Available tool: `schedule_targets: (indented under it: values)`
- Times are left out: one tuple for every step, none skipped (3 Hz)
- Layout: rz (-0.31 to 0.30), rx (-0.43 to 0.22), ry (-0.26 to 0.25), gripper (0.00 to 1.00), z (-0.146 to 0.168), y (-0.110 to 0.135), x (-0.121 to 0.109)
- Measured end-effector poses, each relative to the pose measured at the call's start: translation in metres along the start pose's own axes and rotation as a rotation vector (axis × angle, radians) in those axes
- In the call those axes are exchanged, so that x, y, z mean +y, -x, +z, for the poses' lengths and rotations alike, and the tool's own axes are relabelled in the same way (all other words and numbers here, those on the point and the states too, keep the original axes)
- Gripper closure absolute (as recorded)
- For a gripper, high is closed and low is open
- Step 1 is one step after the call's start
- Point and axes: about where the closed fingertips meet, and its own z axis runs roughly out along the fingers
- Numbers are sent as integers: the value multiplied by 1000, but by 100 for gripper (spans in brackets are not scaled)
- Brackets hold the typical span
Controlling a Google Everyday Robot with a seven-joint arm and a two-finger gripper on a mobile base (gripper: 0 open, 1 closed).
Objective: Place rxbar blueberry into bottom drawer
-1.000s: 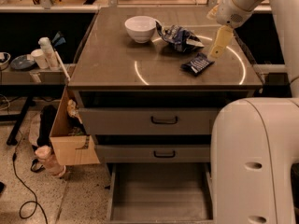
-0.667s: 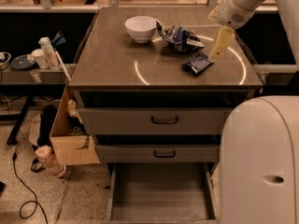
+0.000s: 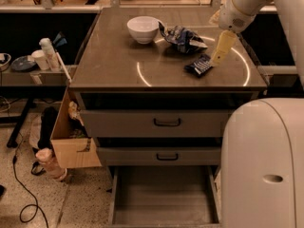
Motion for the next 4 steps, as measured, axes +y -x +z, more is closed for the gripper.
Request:
schedule_targets:
  values:
    - [16,-9,30,0,11,-5,5]
    - [19,-10,39,0,13,-7,7]
    - [20,-9,52,0,13,-8,12]
    - [14,-24,83,0,20,-5,26]
